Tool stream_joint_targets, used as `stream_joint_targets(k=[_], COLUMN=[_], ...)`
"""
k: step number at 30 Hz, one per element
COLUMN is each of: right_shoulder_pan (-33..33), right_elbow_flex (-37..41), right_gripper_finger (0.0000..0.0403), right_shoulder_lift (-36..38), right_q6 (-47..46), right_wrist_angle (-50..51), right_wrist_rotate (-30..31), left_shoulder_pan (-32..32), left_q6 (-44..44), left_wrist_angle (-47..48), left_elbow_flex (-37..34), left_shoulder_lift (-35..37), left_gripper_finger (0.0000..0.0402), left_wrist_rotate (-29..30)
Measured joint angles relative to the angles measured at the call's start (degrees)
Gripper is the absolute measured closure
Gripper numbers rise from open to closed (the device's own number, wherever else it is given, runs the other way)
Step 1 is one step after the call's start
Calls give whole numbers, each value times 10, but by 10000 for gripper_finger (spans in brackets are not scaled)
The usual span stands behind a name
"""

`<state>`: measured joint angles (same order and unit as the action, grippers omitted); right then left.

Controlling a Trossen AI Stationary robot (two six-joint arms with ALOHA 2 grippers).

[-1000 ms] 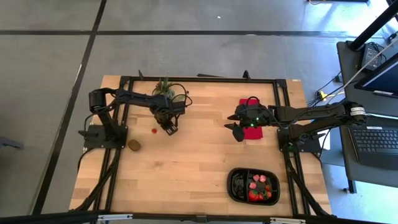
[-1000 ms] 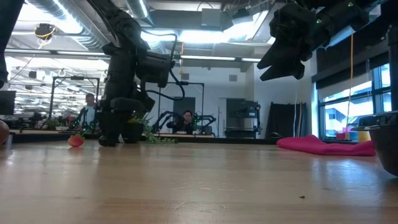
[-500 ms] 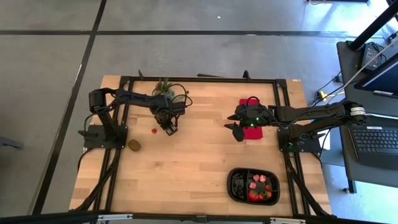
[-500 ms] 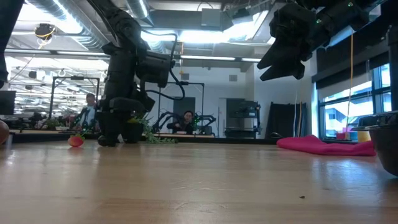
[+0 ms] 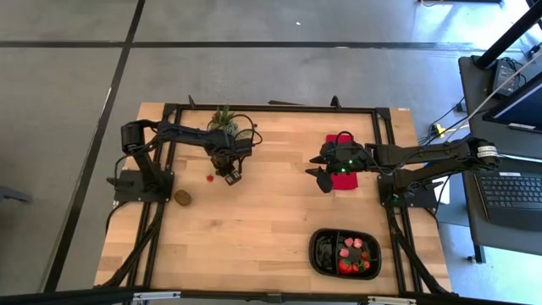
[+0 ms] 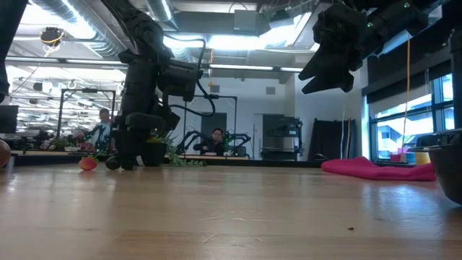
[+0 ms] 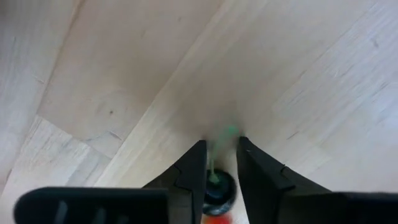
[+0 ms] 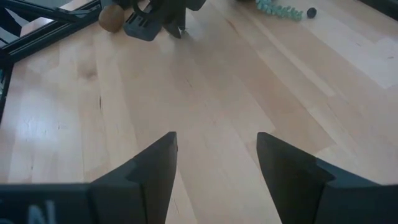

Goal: Pick and placing Produce into tupperware
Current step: Put the cherry into the left of the black bin

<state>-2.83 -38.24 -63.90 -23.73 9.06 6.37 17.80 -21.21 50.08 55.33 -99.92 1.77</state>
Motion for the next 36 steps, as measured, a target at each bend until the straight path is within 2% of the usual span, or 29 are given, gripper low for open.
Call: stream_joint_targets(k=[10, 18, 20, 26, 31, 33, 36], right_shoulder_pan=[0, 0, 0, 0, 0, 0, 0], right_elbow_flex=[0, 0, 0, 0, 0, 0, 0], right_gripper_finger=[181, 181, 181, 181, 181, 181, 181], right_shoulder_lift=[0, 0, 0, 0, 0, 0, 0], right_q6=[0, 0, 0, 0, 0, 2, 15], right_wrist_angle=[0, 0, 0, 0, 0, 2, 13], right_wrist_rotate=[0, 0, 0, 0, 0, 0, 0], left_shoulder_pan=[0, -6, -5, -19, -56, -75, -104], left_q6=[9, 41, 59, 94, 130, 139, 144], left_wrist_angle=[-1, -7, -7, -37, -166, -240, -368], left_elbow_flex=[0, -1, 3, 50, 86, 92, 96], left_shoulder_lift=[0, 4, 4, 5, 5, 5, 6], left_gripper_finger=[397, 399, 397, 398, 399, 400, 400], left_wrist_rotate=[-6, -7, -42, -208, -357, -383, -375])
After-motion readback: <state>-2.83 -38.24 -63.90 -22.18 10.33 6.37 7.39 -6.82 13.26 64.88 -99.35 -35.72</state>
